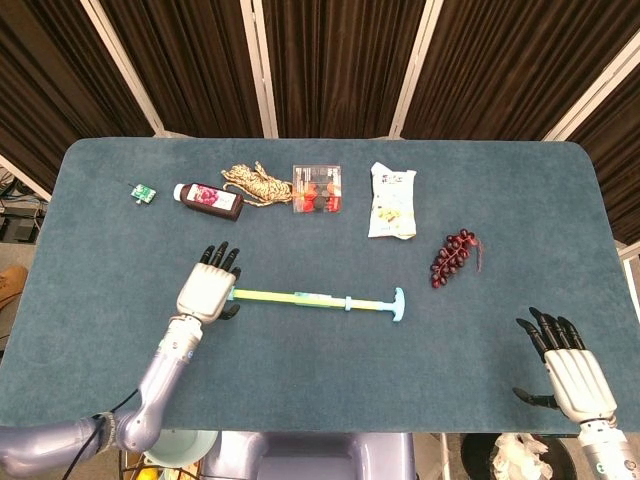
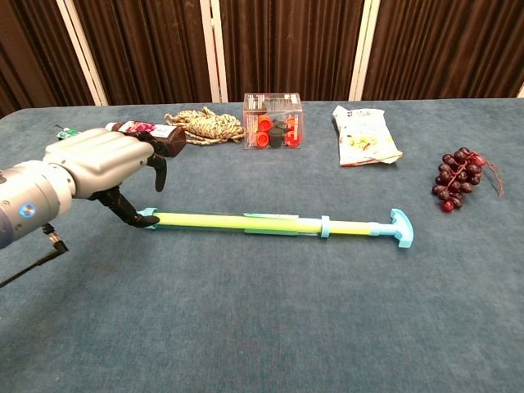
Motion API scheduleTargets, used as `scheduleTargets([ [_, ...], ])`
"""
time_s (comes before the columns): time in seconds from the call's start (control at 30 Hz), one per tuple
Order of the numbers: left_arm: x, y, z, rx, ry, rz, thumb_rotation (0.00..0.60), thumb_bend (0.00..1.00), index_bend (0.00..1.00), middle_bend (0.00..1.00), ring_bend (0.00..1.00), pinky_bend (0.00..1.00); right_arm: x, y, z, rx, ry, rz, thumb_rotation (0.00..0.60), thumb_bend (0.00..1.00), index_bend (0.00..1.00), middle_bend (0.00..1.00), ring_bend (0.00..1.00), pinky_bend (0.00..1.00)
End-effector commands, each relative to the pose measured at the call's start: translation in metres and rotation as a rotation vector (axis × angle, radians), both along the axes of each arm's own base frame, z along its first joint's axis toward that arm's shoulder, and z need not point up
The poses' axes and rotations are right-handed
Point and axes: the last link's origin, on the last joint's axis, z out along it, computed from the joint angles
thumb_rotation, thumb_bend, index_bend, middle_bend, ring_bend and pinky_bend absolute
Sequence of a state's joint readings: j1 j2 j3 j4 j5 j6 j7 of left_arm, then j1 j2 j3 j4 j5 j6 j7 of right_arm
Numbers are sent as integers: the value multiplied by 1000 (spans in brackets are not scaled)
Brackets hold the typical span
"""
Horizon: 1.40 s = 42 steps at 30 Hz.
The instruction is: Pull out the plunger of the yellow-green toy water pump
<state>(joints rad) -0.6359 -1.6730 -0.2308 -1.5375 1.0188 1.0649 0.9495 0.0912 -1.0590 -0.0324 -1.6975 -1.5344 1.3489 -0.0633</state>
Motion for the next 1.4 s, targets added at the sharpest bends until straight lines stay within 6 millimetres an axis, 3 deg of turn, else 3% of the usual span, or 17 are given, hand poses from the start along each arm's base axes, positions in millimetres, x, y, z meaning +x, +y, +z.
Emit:
scheduleTargets([
  [0.03, 2, 1, -8, -4, 21, 1, 600, 231, 392, 94, 0, 123, 0, 0, 0, 0, -1, -1, 600, 98, 118, 0, 0, 29],
  [0.63, 2, 9, -39, -6, 67, 30, 600, 233, 425, 101, 0, 123, 0, -1, 1, -2, -14, -13, 600, 100, 118, 0, 0, 30],
  [0.8, 3, 10, -43, 3, 53, 39, 600, 352, 533, 143, 0, 123, 0, -1, 1, -2, -16, -13, 600, 101, 118, 0, 0, 30],
  [1.1, 8, -3, -33, -7, 18, -53, 600, 416, 627, 175, 0, 123, -1, -1, 1, -1, -14, -12, 600, 102, 118, 0, 0, 30],
  [1.4, 8, -32, -5, -96, 30, -251, 600, 416, 634, 179, 0, 123, 0, -1, -1, -3, -6, -9, 600, 101, 119, 0, 0, 29],
])
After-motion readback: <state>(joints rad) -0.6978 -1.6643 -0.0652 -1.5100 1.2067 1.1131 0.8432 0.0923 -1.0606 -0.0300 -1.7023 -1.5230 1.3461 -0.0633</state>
